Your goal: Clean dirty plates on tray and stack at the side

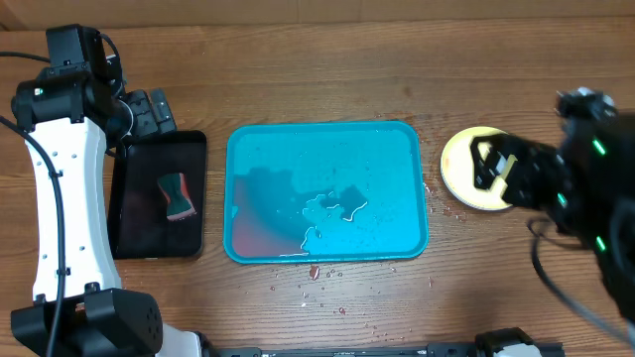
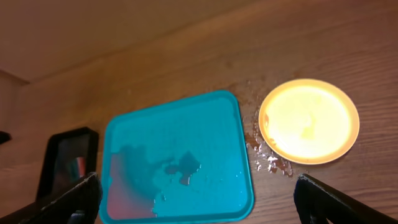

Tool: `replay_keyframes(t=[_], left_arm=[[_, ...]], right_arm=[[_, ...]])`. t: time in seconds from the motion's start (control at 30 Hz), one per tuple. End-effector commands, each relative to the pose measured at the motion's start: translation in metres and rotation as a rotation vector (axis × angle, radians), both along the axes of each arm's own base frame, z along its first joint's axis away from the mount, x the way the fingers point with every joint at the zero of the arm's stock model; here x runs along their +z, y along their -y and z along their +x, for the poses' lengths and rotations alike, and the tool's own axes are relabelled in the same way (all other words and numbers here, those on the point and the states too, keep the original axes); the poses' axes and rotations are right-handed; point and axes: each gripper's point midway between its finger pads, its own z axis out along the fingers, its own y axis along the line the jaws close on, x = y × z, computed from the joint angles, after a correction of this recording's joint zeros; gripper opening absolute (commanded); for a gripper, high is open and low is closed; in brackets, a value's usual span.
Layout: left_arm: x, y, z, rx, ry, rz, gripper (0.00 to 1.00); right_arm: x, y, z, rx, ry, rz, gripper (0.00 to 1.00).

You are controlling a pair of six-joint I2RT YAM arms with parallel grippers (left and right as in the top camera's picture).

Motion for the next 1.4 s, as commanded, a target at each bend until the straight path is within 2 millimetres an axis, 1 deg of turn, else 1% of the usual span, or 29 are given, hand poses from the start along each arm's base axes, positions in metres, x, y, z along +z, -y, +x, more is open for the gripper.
replay_keyframes(t=[0.0,0.07,0.17,0.27,0.37,0.47,0.57,0.67,0.73,0.8,0.93,1.07,1.17,1.27,1.37], left_arm=[[0.001,0.005,0.003,-0.017,0.007,-0.011,1.0],[0.001,0.005,0.003,-0.017,0.007,-0.011,1.0],[0.001,0.005,0.003,-0.017,0.007,-0.011,1.0],[0.001,0.005,0.003,-0.017,0.007,-0.011,1.0],[0.001,0.005,0.003,-0.017,0.007,-0.011,1.0],[0.001,0.005,0.003,-0.017,0.007,-0.011,1.0],[0.001,0.005,0.003,-0.017,0.007,-0.011,1.0],[0.001,0.005,0.003,-0.017,0.007,-0.011,1.0],[0.001,0.005,0.003,-0.017,0.007,-0.011,1.0],[0.001,0.005,0.003,-0.017,0.007,-0.011,1.0],[0.001,0.005,0.003,-0.017,0.007,-0.011,1.0],[0.001,0.005,0.003,-0.017,0.007,-0.011,1.0],[0.001,0.005,0.003,-0.017,0.007,-0.011,1.0],[0.001,0.005,0.003,-0.017,0.007,-0.011,1.0],[0.001,0.005,0.003,-0.017,0.007,-0.011,1.0]], right_arm=[[0.019,0.002,-0.018,0.014,0.081,0.006,1.0],[0.025,0.003,-0.026,0.014,0.108,0.011,1.0],[0.026,0.004,-0.031,0.013,0.114,0.01,1.0],[0.02,0.022,-0.03,-0.046,0.106,-0.085,1.0],[0.01,0.036,-0.021,-0.115,0.103,-0.145,1.0],[-0.001,0.038,-0.006,-0.137,0.145,-0.151,1.0],[-0.015,0.035,0.008,-0.141,0.225,-0.133,1.0],[-0.036,0.032,0.019,-0.143,0.323,-0.101,1.0],[-0.056,0.026,0.026,-0.102,0.401,-0.089,1.0],[-0.076,0.019,0.028,-0.047,0.47,-0.082,1.0],[-0.122,0.012,0.02,-0.013,0.567,-0.045,1.0],[-0.154,0.006,0.008,0.025,0.638,-0.016,1.0],[-0.173,0.006,0.002,0.033,0.66,-0.009,1.0],[-0.186,0.007,-0.001,0.027,0.673,-0.01,1.0],[-0.195,0.007,-0.002,0.028,0.667,-0.01,1.0]])
